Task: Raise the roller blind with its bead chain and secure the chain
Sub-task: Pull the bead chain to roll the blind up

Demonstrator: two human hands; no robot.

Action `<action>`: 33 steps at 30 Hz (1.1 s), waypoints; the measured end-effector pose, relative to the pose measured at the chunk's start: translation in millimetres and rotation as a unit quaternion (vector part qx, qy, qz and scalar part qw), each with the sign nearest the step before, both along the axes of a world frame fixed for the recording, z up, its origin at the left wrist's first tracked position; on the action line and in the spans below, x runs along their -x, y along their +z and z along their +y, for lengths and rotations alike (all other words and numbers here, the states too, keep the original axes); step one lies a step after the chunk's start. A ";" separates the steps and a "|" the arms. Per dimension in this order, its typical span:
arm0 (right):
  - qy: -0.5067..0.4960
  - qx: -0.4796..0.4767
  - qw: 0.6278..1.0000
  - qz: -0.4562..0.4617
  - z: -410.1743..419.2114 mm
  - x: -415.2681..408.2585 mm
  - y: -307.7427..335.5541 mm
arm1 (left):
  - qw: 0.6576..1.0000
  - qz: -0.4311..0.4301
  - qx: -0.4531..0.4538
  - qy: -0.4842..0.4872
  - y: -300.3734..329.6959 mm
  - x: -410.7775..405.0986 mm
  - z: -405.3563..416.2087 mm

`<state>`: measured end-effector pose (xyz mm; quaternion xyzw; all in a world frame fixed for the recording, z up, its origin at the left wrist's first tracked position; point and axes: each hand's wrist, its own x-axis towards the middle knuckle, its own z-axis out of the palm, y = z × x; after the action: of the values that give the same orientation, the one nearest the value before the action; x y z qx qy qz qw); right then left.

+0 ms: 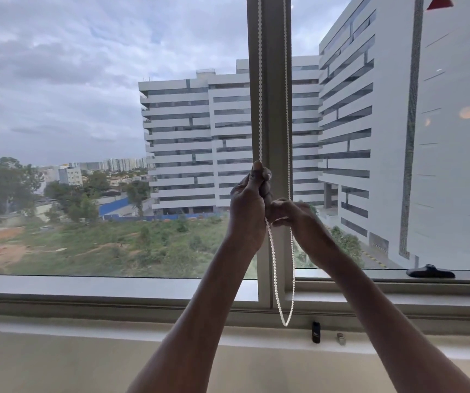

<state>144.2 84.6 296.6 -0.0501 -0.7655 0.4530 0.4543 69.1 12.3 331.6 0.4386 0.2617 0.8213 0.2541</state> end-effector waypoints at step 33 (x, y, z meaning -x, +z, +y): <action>-0.186 -0.121 0.951 0.217 -20.4 17.2 50.8 | 0.994 0.090 0.058 0.016 5.4 13.5 11.8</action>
<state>127.0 64.2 347.4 -0.0368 -0.6748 0.2647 0.6879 55.6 24.1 336.9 0.4908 0.3381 0.7658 0.2414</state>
